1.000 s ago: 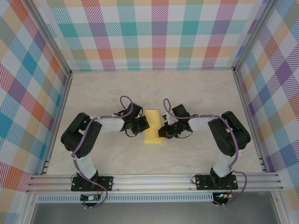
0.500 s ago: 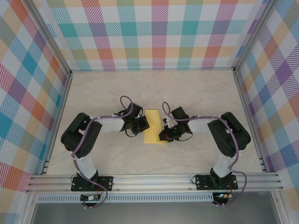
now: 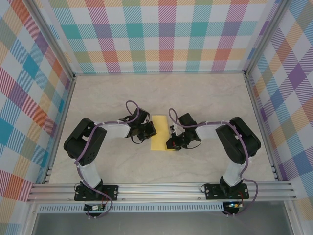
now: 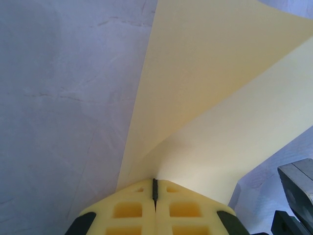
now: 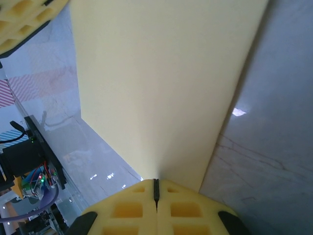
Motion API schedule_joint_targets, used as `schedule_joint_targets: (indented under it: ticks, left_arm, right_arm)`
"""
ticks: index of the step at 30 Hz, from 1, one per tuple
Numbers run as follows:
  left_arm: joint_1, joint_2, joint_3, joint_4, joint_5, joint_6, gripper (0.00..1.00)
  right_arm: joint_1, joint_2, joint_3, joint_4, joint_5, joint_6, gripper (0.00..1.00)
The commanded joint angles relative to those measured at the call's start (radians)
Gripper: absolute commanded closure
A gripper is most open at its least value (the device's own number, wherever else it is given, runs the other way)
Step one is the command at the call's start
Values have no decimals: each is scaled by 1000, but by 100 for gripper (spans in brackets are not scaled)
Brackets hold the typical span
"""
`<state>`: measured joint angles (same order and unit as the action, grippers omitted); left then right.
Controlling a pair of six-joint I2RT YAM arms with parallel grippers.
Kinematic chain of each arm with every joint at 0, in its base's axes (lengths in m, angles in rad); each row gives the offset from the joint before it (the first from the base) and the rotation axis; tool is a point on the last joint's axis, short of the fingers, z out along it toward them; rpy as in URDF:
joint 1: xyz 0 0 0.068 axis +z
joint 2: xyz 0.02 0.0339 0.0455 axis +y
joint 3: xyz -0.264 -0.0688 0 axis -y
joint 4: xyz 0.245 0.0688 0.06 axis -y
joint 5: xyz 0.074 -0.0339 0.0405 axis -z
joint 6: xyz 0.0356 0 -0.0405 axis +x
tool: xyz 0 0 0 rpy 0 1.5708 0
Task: Fold a paper plane with a square sheet of paper (pick it up from the middle)
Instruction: Fold the square sheet of paper in half at the center of the table.
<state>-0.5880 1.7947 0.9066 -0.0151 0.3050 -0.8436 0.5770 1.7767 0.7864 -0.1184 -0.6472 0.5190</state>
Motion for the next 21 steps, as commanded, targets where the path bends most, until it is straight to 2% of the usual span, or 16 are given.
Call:
schedule_joint_targets:
  ticks: [1, 5, 10, 14, 21]
  left_arm:
    - [-15, 32, -23, -72, -16, 21, 100]
    - [-15, 32, -25, -75, -14, 26, 100]
    - [-15, 31, -32, -70, -13, 25, 100]
    - [-15, 38, -38, -53, -7, 15, 100]
    - [-15, 35, -50, -45, -7, 12, 100]
  right_arm:
    - [6, -42, 32, -86, 32, -38, 100]
    - [-19, -99, 126, -130, 61, -30, 100]
    - [-95, 1, 240, -61, 4, 17, 100]
    - [-103, 108, 332, -66, -12, 14, 100]
    - [-123, 175, 320, -57, 23, -22, 100]
